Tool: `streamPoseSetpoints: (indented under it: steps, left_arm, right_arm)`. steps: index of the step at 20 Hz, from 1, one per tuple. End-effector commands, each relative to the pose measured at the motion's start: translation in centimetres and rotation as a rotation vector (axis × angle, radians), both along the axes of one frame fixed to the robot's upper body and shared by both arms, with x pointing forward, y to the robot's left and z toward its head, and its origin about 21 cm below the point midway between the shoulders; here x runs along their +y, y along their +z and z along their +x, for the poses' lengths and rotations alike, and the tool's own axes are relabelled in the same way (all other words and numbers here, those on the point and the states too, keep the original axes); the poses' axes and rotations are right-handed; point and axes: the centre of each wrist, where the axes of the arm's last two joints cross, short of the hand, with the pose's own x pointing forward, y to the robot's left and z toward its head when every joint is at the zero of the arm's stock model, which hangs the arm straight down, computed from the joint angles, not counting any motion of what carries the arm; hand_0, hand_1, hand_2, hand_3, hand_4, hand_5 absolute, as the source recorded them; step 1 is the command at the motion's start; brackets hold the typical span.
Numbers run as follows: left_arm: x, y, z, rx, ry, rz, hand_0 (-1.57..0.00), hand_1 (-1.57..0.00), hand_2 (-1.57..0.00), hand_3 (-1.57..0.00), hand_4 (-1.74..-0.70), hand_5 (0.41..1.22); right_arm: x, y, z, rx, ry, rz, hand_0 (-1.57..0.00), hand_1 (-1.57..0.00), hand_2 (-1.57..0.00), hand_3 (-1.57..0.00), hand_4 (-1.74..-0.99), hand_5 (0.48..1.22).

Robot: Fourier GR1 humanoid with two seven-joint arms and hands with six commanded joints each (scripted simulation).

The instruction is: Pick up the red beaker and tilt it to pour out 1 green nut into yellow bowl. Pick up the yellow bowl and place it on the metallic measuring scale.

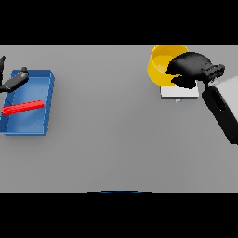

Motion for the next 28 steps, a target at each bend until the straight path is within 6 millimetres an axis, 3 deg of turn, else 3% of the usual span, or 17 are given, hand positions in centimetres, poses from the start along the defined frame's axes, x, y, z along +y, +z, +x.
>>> streamPoseSetpoints:
  steps: [1,6,11,16,19,21,23,24,25,26,28]
  left_arm:
    - [0.1,0.2,-0.1,-0.001,0.004,0.003,0.0,0.0,0.0,0.0,-0.82,0.759]
    - [0.3,0.0,0.1,0.008,0.019,0.006,0.0,0.0,0.0,0.0,-0.82,0.772]
    - [0.5,0.3,-0.1,0.011,0.013,0.009,0.0,0.0,0.0,0.0,-0.81,0.757]
    - [0.5,0.3,-0.1,0.017,0.021,0.017,0.0,0.0,0.0,0.0,-0.8,0.733]
    - [0.5,0.5,0.3,0.008,0.021,0.016,0.0,0.0,0.0,0.0,-0.81,0.728]
    - [0.3,0.2,0.5,0.013,0.017,0.005,0.0,0.0,0.0,0.0,-0.81,0.734]
    - [0.2,0.0,0.3,0.013,0.011,0.008,0.0,0.0,0.0,0.0,-0.81,0.74]
    - [0.1,0.2,0.2,0.016,0.008,0.009,0.0,0.0,0.0,0.0,-0.81,0.745]
    - [0.1,0.1,0.2,0.017,0.008,0.006,0.0,0.0,0.0,0.0,-0.81,0.745]
    - [0.1,-0.1,0.4,0.025,0.018,0.012,0.0,0.0,0.0,0.0,-0.81,0.744]
    - [0.1,-0.5,0.3,0.029,0.018,0.011,0.0,0.0,0.0,0.0,-0.81,0.745]
  right_arm:
    - [-0.6,-0.3,0.4,0.006,-0.005,0.012,-1.57,-1.57,-1.57,-1.2,-1.72,1.221]
    - [-3.0,-2.4,1.8,0.015,-0.098,0.008,-1.57,-1.57,-1.57,-1.18,-1.721,1.221]
    - [-4.7,-4.9,3.1,0.03,-0.162,0.002,-1.57,-1.57,-1.57,-1.36,-1.724,1.221]
    - [-4.5,-7.1,3.3,0.035,-0.185,0.017,-1.57,-1.52,-1.56,-1.48,-1.727,1.221]
    - [-4.6,-7.4,3.7,0.044,-0.2,0.012,-1.57,-1.48,-1.57,-1.51,-1.727,1.221]
    - [-4.8,-7.8,3.9,0.053,-0.208,0.015,-1.55,-1.42,-1.57,-1.48,-1.721,1.221]
    - [-4.7,-7.7,3.9,0.077,-0.199,0.026,-1.54,-1.41,-1.57,-1.17,-1.728,1.221]
    - [-4.6,-7.7,4.1,0.087,-0.21,0.026,-1.54,-1.44,-1.5,-1.02,-1.659,1.221]
    - [-4.8,-7.7,4.2,0.097,-0.232,0.031,-1.52,-1.35,-1.35,-0.91,-1.596,1.134]
    - [-4.7,-7.8,4.3,0.103,-0.243,0.033,-1.22,-1.08,-1.13,-0.82,-1.548,1.053]
    - [-5.0,-7.9,4.2,0.118,-0.238,0.032,-0.78,-0.69,-0.81,-0.71,-1.47,0.928]
